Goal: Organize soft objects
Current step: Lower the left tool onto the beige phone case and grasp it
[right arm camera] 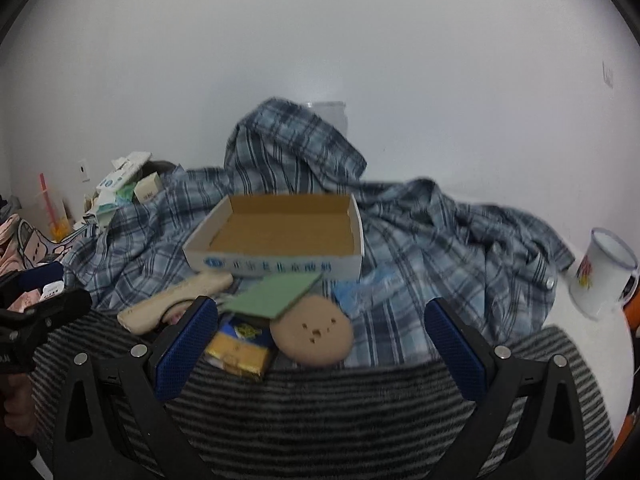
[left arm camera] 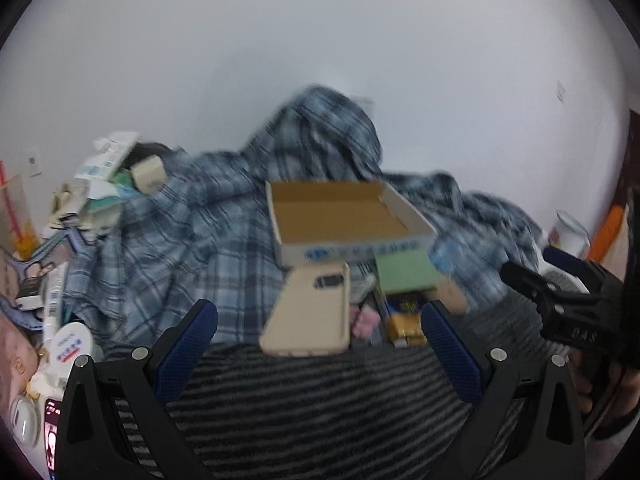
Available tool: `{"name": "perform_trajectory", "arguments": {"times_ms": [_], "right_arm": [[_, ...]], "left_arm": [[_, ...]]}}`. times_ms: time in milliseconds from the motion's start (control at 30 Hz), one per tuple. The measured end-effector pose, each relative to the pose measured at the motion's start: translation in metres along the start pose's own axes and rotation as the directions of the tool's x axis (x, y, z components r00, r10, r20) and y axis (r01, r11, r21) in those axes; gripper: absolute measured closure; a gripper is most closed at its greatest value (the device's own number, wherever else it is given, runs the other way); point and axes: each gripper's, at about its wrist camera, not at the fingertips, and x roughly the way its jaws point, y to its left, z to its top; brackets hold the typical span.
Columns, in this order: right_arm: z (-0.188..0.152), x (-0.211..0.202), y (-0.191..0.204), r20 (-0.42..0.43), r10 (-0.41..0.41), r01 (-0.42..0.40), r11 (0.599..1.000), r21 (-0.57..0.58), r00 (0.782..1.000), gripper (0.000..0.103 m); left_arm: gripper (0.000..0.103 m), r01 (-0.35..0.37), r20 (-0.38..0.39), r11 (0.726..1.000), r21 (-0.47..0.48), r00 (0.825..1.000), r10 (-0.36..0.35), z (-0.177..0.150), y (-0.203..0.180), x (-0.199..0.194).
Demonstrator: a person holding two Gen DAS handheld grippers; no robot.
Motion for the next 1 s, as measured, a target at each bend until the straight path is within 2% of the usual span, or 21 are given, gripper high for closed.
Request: {"name": "perform_trajectory", "arguments": {"times_ms": [100, 200, 333, 400, 633, 800, 1000], "right_arm": [[-0.008, 0.007, -0.005, -0.044, 0.019, -0.019, 1.000, 0.016, 0.999, 0.000], [-0.009, 0.009, -0.007, -0.053, 0.019, -0.018, 1.000, 0.011, 0.998, 0.000], [-0.008, 0.013, -0.009, -0.055, 0.027, -0.026, 0.999, 0.020, 0.998, 0.000], [-0.007, 0.018, -0.008, -0.066, 0.037, -0.036, 0.999, 0.022, 0.997, 0.000], [-0.005, 0.033, 0.000, -0.092, 0.042, -0.042, 0.999, 0.008, 0.995, 0.000], [-0.003, 0.041, 0.007, -0.109, 0.037, -0.038, 0.999, -0.011, 0.993, 0.000], [-0.005, 0.061, 0.000, -0.180, -0.007, 0.001, 1.000, -0.031, 0.984, 0.002]], "left_arm": [[0.000, 0.053, -0.085, 0.999, 0.009, 0.995, -0.052, -0.002, 0.001, 0.019], [0.000, 0.086, -0.140, 0.996, 0.013, 0.987, -0.083, 0.002, 0.006, 0.038], [0.001, 0.071, -0.194, 0.997, 0.015, 0.979, -0.067, 0.009, 0.015, 0.063], [0.004, 0.088, -0.215, 0.996, 0.009, 0.973, -0.084, 0.010, 0.019, 0.073], [0.004, 0.106, -0.246, 0.993, -0.045, 0.962, -0.114, 0.012, 0.041, 0.096], [0.004, 0.110, -0.277, 0.992, -0.059, 0.953, -0.122, 0.000, 0.047, 0.109], [0.004, 0.122, -0.270, 0.990, -0.068, 0.953, -0.136, -0.007, 0.046, 0.111]]}}
